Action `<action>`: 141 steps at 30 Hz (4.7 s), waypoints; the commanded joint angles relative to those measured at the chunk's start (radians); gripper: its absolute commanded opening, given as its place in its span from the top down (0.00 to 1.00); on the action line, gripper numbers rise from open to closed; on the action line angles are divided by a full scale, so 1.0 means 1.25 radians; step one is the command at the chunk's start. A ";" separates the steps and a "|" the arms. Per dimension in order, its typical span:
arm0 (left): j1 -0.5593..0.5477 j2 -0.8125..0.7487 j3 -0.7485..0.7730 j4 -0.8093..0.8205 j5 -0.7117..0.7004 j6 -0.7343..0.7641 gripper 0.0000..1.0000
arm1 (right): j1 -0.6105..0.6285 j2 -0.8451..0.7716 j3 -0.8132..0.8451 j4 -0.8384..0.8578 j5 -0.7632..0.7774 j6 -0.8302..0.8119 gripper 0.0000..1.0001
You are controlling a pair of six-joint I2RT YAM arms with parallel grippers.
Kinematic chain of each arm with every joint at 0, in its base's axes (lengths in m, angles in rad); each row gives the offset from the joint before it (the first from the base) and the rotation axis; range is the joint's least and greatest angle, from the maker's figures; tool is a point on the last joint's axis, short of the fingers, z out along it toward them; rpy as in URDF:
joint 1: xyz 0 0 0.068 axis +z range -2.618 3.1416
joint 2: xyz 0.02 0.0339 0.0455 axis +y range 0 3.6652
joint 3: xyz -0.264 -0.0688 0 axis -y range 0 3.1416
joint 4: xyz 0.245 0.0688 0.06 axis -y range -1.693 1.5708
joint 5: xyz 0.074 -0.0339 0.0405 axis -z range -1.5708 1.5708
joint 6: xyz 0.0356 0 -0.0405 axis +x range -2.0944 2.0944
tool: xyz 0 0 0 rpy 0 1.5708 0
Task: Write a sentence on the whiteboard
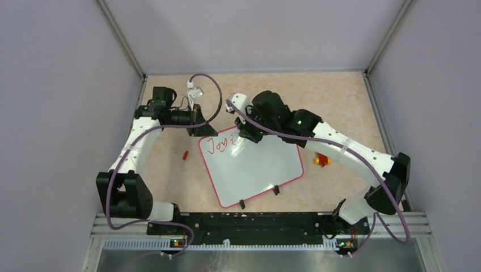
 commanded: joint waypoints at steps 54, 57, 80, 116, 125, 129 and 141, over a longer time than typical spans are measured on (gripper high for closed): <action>-0.012 -0.014 -0.014 -0.014 -0.027 0.001 1.00 | -0.023 -0.040 -0.035 0.045 0.016 0.001 1.00; -0.012 -0.013 -0.012 -0.014 -0.027 0.001 1.00 | -0.029 -0.039 -0.031 0.050 0.017 -0.001 1.00; -0.012 -0.008 -0.013 -0.012 -0.030 0.002 1.00 | -0.062 -0.078 -0.091 0.018 -0.021 -0.006 1.00; -0.010 -0.032 -0.059 0.012 -0.041 0.004 0.91 | -0.009 -0.138 -0.225 0.157 -0.327 0.055 1.00; -0.010 -0.025 -0.060 0.028 -0.054 -0.019 1.00 | 0.026 -0.129 -0.257 0.202 -0.313 0.077 1.00; -0.010 -0.023 -0.062 0.035 -0.059 -0.027 1.00 | 0.031 -0.131 -0.264 0.213 -0.315 0.088 1.00; -0.009 -0.014 -0.053 0.040 -0.073 -0.038 1.00 | 0.082 -0.083 -0.218 0.230 -0.189 0.112 1.00</action>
